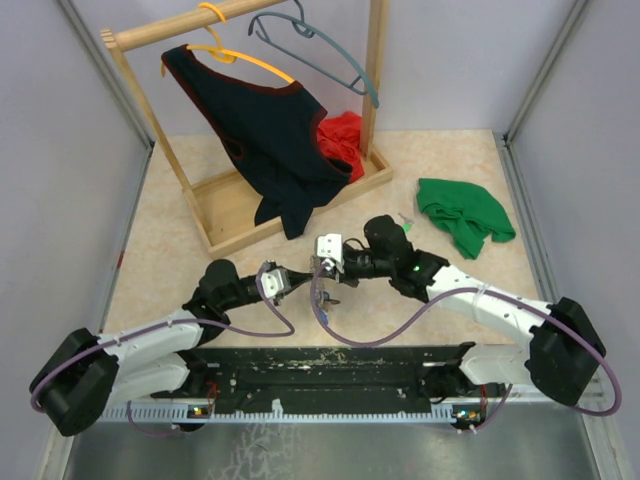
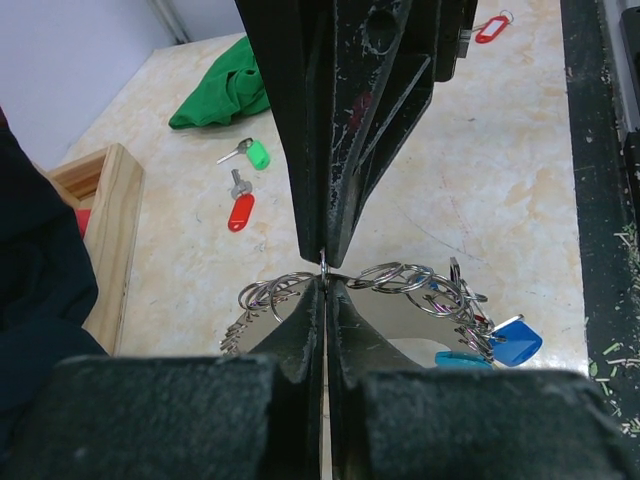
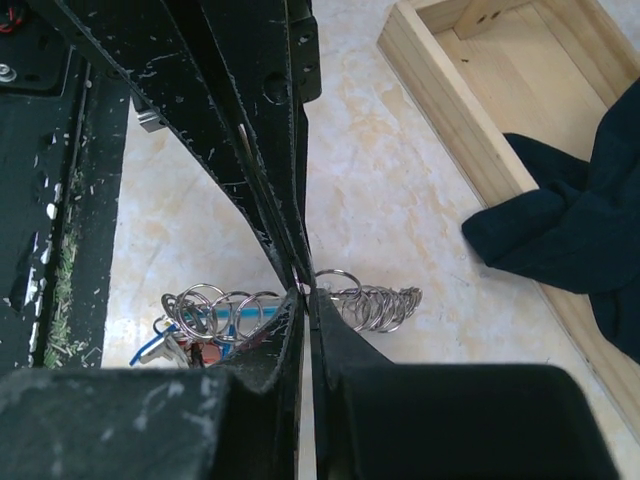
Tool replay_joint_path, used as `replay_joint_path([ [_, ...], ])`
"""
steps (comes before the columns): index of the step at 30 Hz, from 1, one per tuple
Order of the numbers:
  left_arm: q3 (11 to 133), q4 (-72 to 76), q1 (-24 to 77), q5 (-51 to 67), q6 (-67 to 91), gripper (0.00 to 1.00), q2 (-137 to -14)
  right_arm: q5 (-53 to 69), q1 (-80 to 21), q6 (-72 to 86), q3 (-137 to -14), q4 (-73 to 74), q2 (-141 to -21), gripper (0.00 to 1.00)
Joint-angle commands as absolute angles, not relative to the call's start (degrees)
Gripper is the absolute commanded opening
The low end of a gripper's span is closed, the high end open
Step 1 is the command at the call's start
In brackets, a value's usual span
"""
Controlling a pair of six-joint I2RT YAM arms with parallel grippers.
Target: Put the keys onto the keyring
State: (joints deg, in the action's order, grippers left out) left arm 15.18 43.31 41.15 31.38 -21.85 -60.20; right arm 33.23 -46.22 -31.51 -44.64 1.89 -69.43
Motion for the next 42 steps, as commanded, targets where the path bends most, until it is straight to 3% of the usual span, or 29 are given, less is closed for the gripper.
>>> replay_joint_path([
  [1,15.66,44.62,41.22,26.97,-21.01,0.00,-59.64,30.62,-45.79,-23.63,-44.65,-2.47,-65.40,0.12],
  [5,16.30,43.83,41.22,22.54,-19.50,0.00,-59.90,25.30,-45.83,-15.78,-44.67,0.18,-63.15,0.52],
  [7,16.41,43.86,41.22,21.51,-19.08,0.00,-60.15,21.58,-45.80,-11.79,-46.65,4.72,-62.45,0.59],
  [15,17.52,42.77,41.22,19.46,-17.24,0.00,-61.52,5.93,-45.79,5.48,-48.03,16.58,-58.95,0.69],
  [17,17.66,42.62,41.22,19.52,-16.95,0.00,-61.31,6.28,-45.79,7.41,-46.90,16.67,-56.64,0.86],
  [18,17.67,42.63,41.22,19.56,-16.73,0.00,-61.15,7.08,-45.80,7.53,-45.96,16.28,-55.21,0.89],
  [24,17.66,42.46,41.22,19.19,-16.19,0.00,-60.82,3.10,-45.79,15.20,-39.46,14.40,-46.96,0.90],
  [34,18.00,41.29,41.22,21.31,-16.16,0.00,-60.13,-7.65,-38.98,20.15,-45.76,29.71,-56.13,0.90],
  [42,18.24,41.21,41.13,23.62,-15.79,0.00,-60.34,-14.17,-24.79,21.74,-43.00,29.74,-59.41,0.73],
])
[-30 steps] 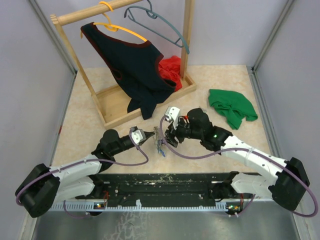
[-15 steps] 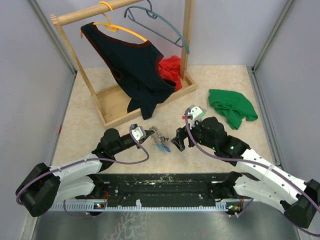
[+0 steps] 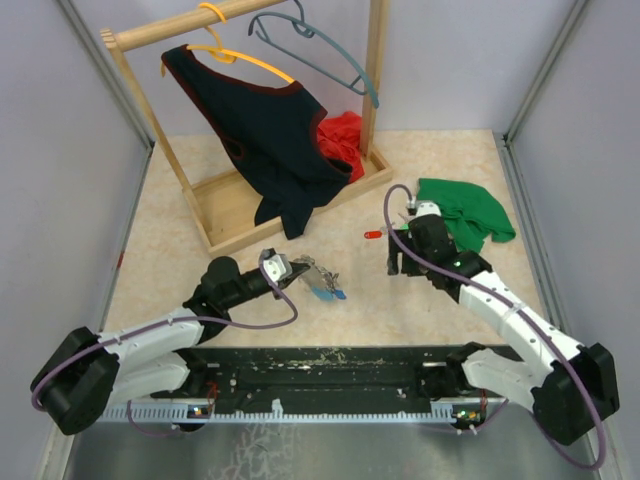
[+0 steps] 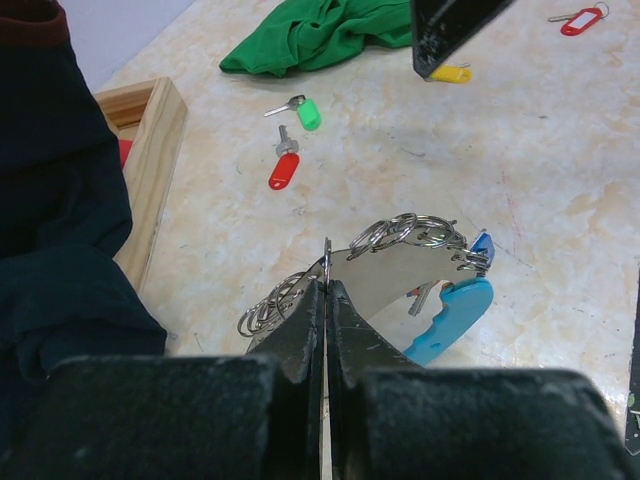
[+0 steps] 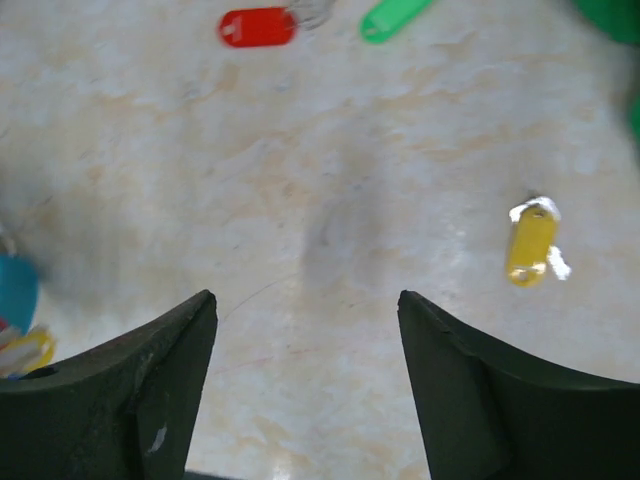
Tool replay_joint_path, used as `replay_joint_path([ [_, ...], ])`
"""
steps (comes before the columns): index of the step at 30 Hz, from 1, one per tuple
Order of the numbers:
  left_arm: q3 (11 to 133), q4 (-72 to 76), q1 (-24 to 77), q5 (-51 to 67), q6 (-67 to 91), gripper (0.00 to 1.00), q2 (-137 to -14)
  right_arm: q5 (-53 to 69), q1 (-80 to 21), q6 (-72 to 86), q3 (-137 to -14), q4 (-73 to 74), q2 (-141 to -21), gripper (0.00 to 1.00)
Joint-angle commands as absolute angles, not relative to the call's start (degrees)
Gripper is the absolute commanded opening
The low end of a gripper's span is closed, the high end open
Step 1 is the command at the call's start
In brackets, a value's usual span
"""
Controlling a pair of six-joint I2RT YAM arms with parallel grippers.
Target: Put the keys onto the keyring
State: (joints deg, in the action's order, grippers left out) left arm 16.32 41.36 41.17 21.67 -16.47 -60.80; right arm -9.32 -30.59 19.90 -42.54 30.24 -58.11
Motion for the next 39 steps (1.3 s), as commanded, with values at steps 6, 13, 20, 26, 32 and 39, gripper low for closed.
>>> replay_joint_path([
  [6,18.19,41.23,41.00,24.68,-15.69,0.00,-59.86,-10.21,-19.95,15.72,-43.12,25.04,-62.21,0.59],
  [13,18.61,40.87,40.91,25.09,-14.70,0.00,-59.34,2.52,-28.31,1.57,-43.02,14.93,-61.13,0.57],
  [20,18.80,40.87,40.96,24.26,-13.95,0.00,-59.29,9.95,-37.31,-7.88,-38.13,-2.14,-59.48,0.53],
  [26,18.48,41.96,40.96,23.60,-12.82,0.00,-59.01,14.54,-43.10,-17.24,-33.05,-13.80,-57.49,0.35],
  [32,18.67,43.12,40.96,22.79,-10.24,0.00,-59.48,12.28,-48.83,-21.53,-30.93,-21.42,-58.55,0.35],
  [39,19.57,43.24,40.96,22.42,-7.51,0.00,-60.67,9.27,-52.31,-24.24,-30.85,-28.29,-61.88,0.34],
])
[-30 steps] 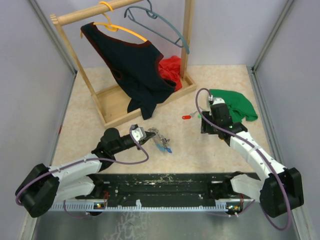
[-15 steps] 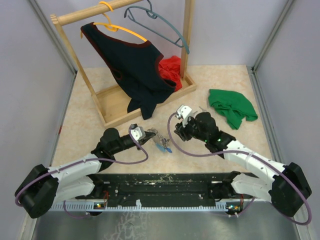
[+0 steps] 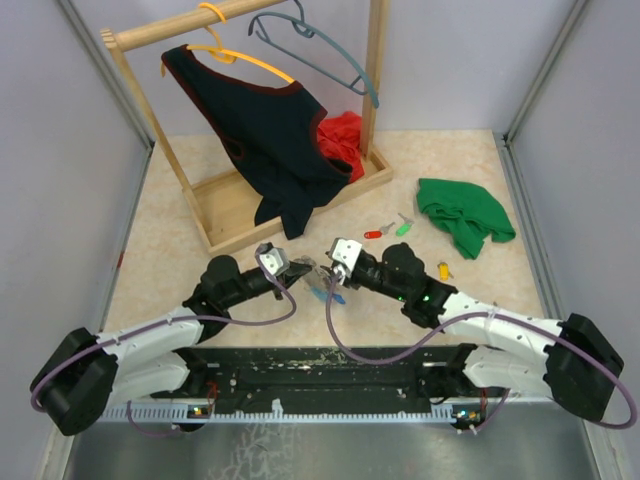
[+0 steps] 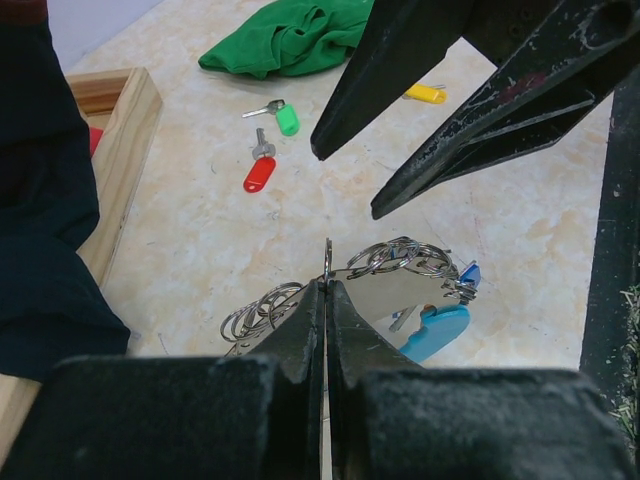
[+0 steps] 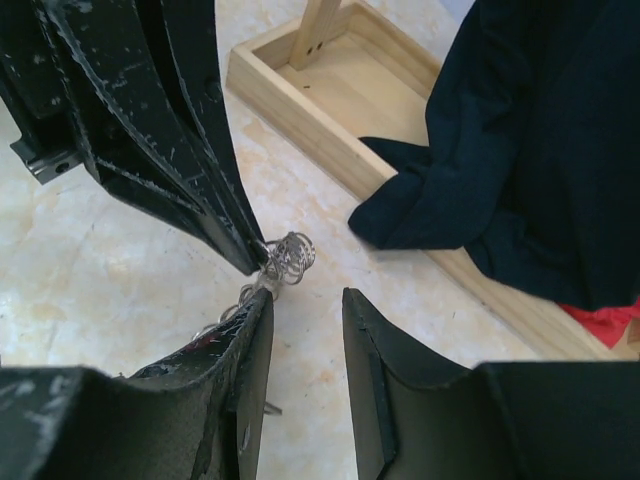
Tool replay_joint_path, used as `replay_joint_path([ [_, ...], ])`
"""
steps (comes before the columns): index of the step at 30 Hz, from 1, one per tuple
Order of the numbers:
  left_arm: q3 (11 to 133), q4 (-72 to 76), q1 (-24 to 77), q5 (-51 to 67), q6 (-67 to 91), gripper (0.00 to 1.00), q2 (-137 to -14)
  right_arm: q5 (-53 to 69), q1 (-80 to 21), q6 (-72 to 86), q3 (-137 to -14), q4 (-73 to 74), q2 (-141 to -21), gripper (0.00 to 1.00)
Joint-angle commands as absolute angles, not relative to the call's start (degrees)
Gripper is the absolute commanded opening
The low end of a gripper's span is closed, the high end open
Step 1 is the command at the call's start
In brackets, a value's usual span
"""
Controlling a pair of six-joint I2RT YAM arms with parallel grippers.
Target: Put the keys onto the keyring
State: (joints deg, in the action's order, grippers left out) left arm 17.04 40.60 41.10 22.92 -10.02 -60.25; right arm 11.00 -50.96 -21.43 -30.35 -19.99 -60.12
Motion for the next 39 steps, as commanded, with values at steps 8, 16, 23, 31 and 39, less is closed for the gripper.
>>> replay_joint_path([
  [8,19.60,43.24,40.96,22.41,-6.58,0.00,-60.14,8.88,-53.60,-25.20,-31.12,-30.45,-64.83,0.32],
  [16,19.77,43.85,40.96,23.10,-5.40,0.00,-60.56,8.91,-54.25,-25.39,-31.52,-31.62,-66.86,0.30],
  [23,19.68,44.47,40.96,23.24,-4.49,0.00,-60.51,8.01,-54.65,-25.99,-31.82,-31.54,-68.24,0.27],
  [31,19.93,44.78,40.96,24.29,-4.09,0.00,-61.46,6.34,-54.93,-25.75,-30.32,-36.55,-69.29,0.21],
  [39,19.78,45.57,40.96,24.44,-3.32,0.00,-61.46,5.83,-55.27,-25.52,-30.05,-38.48,-70.61,0.16],
])
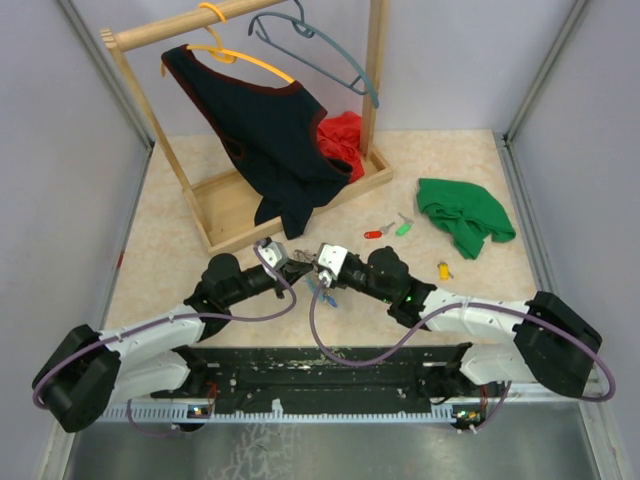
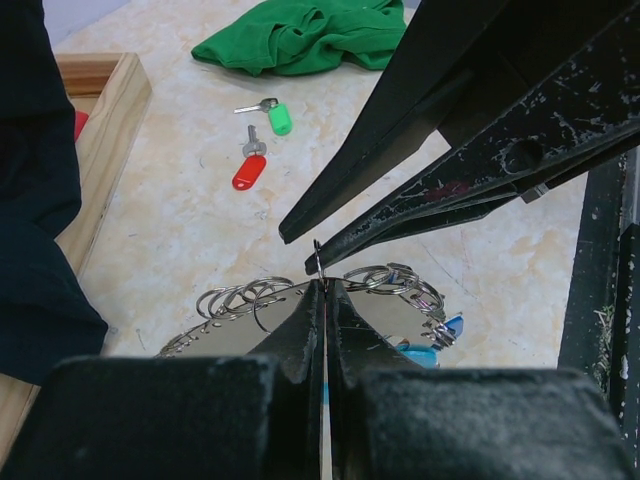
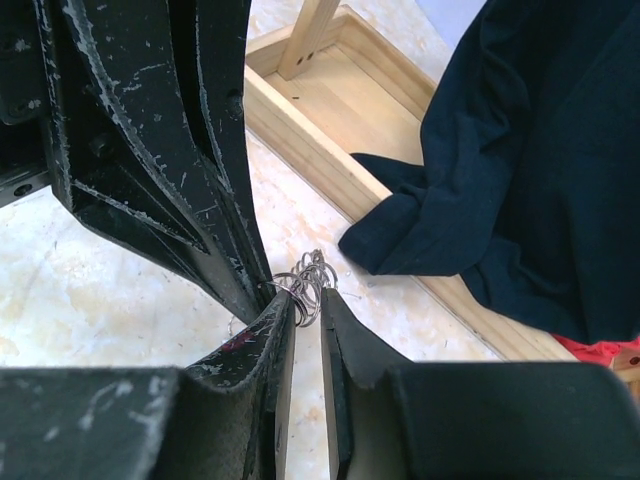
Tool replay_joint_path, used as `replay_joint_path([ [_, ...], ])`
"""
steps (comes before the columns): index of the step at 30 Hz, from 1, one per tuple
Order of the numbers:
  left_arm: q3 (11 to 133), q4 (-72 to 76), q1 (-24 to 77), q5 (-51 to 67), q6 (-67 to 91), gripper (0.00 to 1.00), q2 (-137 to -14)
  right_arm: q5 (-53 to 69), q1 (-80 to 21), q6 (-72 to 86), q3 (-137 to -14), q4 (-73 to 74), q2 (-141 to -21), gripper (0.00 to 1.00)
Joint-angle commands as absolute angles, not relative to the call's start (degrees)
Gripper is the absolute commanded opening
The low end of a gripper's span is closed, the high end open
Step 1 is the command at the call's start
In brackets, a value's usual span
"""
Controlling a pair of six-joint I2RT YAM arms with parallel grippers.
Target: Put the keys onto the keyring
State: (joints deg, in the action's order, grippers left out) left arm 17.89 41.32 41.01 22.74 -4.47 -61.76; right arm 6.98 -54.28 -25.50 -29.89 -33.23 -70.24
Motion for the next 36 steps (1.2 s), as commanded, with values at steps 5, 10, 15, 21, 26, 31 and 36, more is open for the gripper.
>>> replay_joint_path([
  [5,19.46,46.32,40.96,24.35,-2.66,0.00,-61.27,4.00,-55.84,-26.59,-29.63,-37.93,-71.22,0.15],
  [10,19.42,46.56,40.96,24.32,-2.43,0.00,-61.19,2.54,-56.15,-26.70,-28.79,-38.80,-71.51,0.15],
  [15,19.34,46.58,40.87,23.99,-2.33,0.00,-61.17,2.22,-56.16,-26.60,-28.48,-39.28,-71.57,0.09],
  [21,19.25,47.00,40.87,23.41,-2.20,0.00,-61.83,1.89,-56.16,-24.77,-28.00,-40.82,-70.73,0.00],
  [26,19.17,47.92,40.87,22.96,-2.25,0.11,-62.87,2.13,-56.16,-22.94,-28.00,-42.25,-69.97,0.00],
  [31,18.60,49.12,40.87,23.01,-2.56,0.18,-63.08,2.80,-56.16,-21.45,-27.80,-42.76,-69.74,0.00],
  [36,18.37,49.74,40.87,23.55,-3.12,0.19,-63.68,3.38,-56.16,-20.68,-27.82,-43.38,-69.70,0.00],
])
